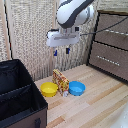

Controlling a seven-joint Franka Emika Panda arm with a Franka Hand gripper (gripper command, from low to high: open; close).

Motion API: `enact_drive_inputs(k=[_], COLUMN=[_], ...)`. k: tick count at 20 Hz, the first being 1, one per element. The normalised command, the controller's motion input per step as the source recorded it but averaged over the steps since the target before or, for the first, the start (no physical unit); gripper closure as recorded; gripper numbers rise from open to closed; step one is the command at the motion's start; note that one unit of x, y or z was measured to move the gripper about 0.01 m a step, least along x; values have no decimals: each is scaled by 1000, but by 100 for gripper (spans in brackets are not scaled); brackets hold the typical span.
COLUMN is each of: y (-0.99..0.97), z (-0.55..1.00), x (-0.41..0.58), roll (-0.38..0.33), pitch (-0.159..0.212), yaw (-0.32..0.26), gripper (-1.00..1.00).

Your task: Kindly direct your grabber toward the cereal bar. Delicately grip the cereal bar using your grabber. Transport the clutched cereal bar to the rear part of the organizer. Set the cereal bar down and place it in the rear section of the organizer.

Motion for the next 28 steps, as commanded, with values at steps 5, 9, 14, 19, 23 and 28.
enact_drive_inputs(k=[5,9,14,19,23,28], y=[38,114,104,150,132,49], z=[-530,-539,-403,-375,-291,-261], x=[-121,-134,-58,44,376,413], roll=[-18,-35,-47,-83,-75,-48], pitch=[41,94,95,71,4,0], yaw=[0,-22,-9,-5,0,6], gripper=[-100,-100,-100,-100,-100,-100])
